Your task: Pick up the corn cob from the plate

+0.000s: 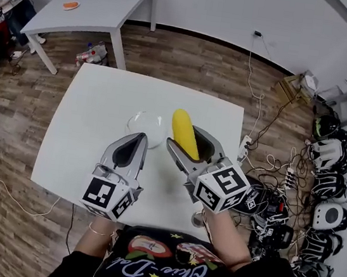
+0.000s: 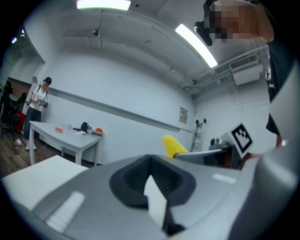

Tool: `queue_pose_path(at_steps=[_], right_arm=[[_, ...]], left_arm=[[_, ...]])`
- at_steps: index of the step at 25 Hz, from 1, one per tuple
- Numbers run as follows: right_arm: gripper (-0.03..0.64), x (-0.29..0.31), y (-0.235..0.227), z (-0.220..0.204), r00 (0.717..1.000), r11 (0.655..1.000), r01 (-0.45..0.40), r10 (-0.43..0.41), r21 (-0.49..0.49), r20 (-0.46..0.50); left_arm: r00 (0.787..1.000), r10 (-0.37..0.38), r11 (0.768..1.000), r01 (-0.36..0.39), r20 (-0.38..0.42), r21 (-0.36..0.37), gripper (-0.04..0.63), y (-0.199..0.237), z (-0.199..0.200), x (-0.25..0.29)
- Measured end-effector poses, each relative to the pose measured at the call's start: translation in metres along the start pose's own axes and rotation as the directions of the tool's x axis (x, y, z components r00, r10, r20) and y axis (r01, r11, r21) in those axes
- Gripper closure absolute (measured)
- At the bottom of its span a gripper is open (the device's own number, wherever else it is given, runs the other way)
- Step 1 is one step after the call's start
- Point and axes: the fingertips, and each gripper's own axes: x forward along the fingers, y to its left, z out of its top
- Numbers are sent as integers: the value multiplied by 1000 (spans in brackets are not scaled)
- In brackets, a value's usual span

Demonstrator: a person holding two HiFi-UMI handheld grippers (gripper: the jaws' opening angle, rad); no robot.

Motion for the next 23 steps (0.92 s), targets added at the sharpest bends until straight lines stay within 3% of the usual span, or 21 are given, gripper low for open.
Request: queue_pose_path(at_steps=[23], right_arm=[[347,-29,-22,3,999,999,49,-49,-24,-11]], left_arm=[[999,-29,999,30,-20,20,607,-22,-1,20]])
